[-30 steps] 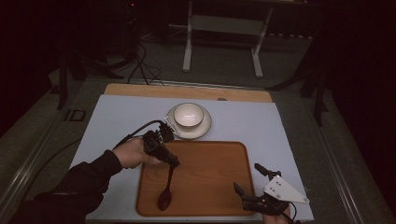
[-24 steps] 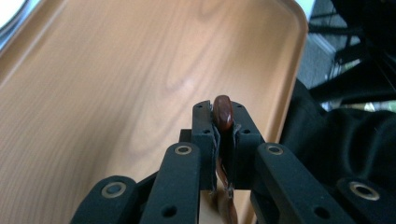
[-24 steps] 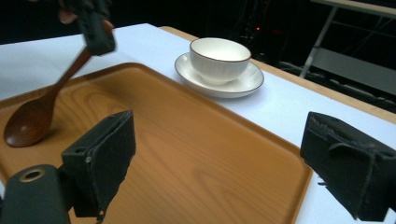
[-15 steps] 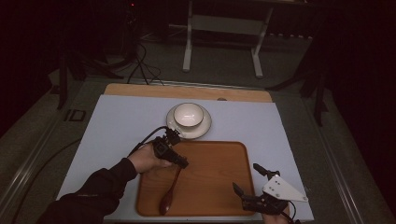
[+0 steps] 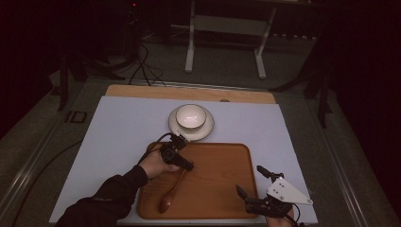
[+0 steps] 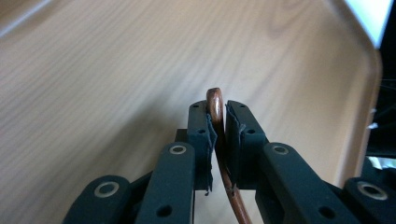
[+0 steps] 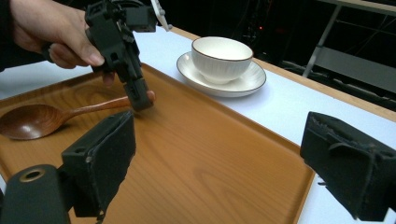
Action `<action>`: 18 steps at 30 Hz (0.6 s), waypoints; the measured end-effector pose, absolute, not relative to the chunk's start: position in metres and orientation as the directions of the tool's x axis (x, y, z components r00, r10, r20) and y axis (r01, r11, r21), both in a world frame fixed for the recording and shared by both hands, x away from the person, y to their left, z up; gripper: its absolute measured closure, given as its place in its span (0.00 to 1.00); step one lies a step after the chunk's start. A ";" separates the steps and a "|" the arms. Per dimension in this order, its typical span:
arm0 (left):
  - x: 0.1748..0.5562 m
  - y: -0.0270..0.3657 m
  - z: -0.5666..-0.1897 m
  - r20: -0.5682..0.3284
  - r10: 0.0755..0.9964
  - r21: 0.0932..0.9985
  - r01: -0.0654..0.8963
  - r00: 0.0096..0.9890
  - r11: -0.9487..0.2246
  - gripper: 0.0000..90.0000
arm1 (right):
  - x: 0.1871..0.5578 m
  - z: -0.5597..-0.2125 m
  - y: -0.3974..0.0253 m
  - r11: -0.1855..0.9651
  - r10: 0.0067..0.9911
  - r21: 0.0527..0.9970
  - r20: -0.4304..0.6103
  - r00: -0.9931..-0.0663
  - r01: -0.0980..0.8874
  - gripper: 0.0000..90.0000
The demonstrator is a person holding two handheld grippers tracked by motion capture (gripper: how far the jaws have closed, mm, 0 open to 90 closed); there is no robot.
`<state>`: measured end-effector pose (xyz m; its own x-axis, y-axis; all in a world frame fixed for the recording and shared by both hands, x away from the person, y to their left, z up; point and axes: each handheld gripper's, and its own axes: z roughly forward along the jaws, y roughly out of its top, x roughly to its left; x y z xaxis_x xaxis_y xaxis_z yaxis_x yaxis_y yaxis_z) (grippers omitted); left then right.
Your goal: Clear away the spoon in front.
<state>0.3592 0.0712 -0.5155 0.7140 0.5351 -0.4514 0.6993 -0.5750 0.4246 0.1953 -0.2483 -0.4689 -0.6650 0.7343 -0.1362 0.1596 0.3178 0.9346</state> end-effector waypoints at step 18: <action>0.366 0.085 -0.522 -0.352 0.614 0.442 0.704 0.707 -0.557 0.76 | 0.196 -0.469 -0.248 0.321 0.729 0.932 -0.131 -0.672 0.167 0.12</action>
